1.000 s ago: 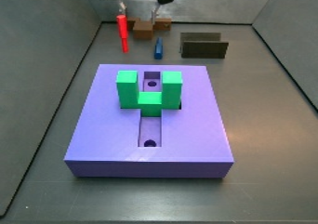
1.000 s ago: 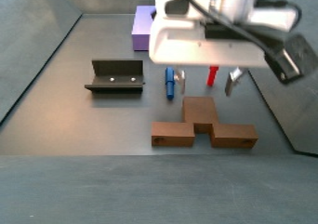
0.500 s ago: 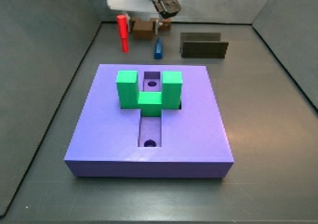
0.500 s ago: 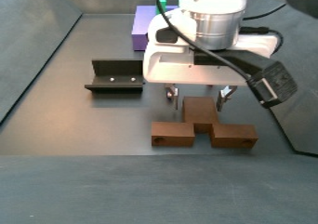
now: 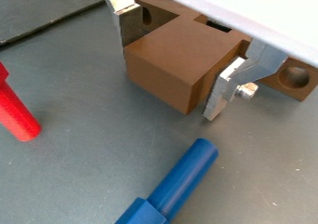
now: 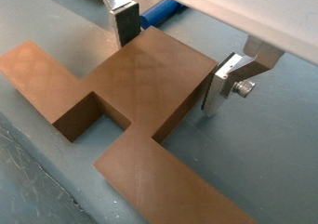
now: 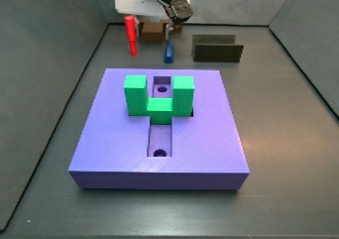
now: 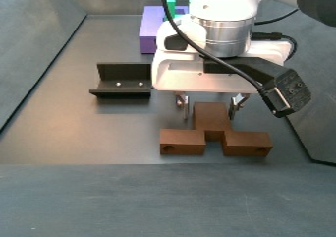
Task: Pick up the brown object. Move up. Place the brown object on the fixture. Regrasp the brown object. Move to above the board. Insert the brown object.
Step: Pick up the brown object.
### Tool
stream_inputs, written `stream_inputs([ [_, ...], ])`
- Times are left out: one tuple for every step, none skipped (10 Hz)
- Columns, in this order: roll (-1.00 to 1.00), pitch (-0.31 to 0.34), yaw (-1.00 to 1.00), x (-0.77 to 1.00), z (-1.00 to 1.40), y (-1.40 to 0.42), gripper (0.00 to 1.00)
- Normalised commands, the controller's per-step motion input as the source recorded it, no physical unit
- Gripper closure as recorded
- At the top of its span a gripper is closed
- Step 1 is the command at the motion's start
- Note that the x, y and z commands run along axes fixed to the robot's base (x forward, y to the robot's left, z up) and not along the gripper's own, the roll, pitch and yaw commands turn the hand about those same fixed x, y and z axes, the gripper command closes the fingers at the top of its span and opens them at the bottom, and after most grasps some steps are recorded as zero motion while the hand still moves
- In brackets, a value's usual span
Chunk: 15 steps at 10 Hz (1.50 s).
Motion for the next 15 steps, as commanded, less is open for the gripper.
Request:
stream_inputs([
  [-0.09, 0.0, 0.02, 0.0, -0.09, 0.0, 0.0],
  [-0.04, 0.0, 0.06, 0.0, -0.13, -0.01, 0.0],
  [-0.06, 0.0, 0.06, 0.0, -0.1, 0.0, 0.0],
  [-0.04, 0.0, 0.05, 0.0, -0.07, 0.0, 0.0],
  [0.0, 0.0, 0.1, 0.0, -0.03, -0.03, 0.0],
  [-0.01, 0.0, 0.09, 0.0, -0.02, 0.0, 0.0],
  [-0.02, 0.0, 0.08, 0.0, -0.02, 0.0, 0.0],
  [0.0, 0.0, 0.0, 0.0, 0.0, 0.0, 0.0],
  [0.0, 0.0, 0.0, 0.0, 0.0, 0.0, 1.0],
  [0.0, 0.0, 0.0, 0.0, 0.0, 0.0, 1.0],
  [0.0, 0.0, 0.0, 0.0, 0.0, 0.0, 1.0],
  [0.0, 0.0, 0.0, 0.0, 0.0, 0.0, 1.0],
  [0.0, 0.0, 0.0, 0.0, 0.0, 0.0, 1.0],
  [0.0, 0.0, 0.0, 0.0, 0.0, 0.0, 1.0],
  [0.0, 0.0, 0.0, 0.0, 0.0, 0.0, 1.0],
])
